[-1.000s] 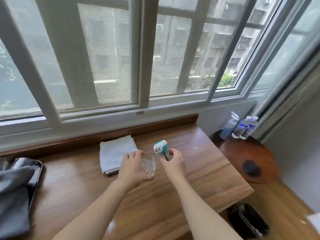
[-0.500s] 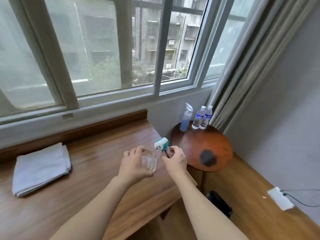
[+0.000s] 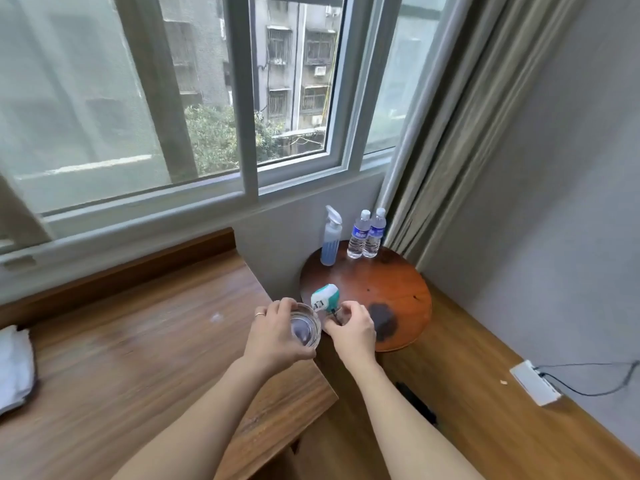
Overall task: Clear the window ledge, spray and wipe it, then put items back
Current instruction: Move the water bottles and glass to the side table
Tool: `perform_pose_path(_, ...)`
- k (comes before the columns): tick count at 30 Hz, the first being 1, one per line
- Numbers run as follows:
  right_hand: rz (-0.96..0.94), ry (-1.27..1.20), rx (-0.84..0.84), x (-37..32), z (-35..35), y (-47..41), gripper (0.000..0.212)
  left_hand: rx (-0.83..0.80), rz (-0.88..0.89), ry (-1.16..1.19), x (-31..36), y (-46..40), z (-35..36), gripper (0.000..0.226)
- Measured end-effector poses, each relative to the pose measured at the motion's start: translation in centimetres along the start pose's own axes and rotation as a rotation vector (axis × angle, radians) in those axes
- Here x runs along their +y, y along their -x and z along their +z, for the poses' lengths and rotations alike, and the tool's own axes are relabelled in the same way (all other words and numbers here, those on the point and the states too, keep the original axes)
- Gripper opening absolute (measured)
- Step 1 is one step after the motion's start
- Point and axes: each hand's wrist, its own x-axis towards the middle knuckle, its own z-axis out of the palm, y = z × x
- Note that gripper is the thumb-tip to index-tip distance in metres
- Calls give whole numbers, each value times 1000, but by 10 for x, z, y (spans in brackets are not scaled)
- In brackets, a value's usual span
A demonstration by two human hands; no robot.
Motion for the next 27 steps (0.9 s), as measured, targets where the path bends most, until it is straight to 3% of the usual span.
perform_pose_path(17, 102, 16, 84, 25, 2, -127, 40, -61, 15, -22, 15, -130, 41, 86)
perform_pose_path(27, 146, -34, 12, 86, -25, -233, 42, -92, -51, -39, 68, -218, 111, 94)
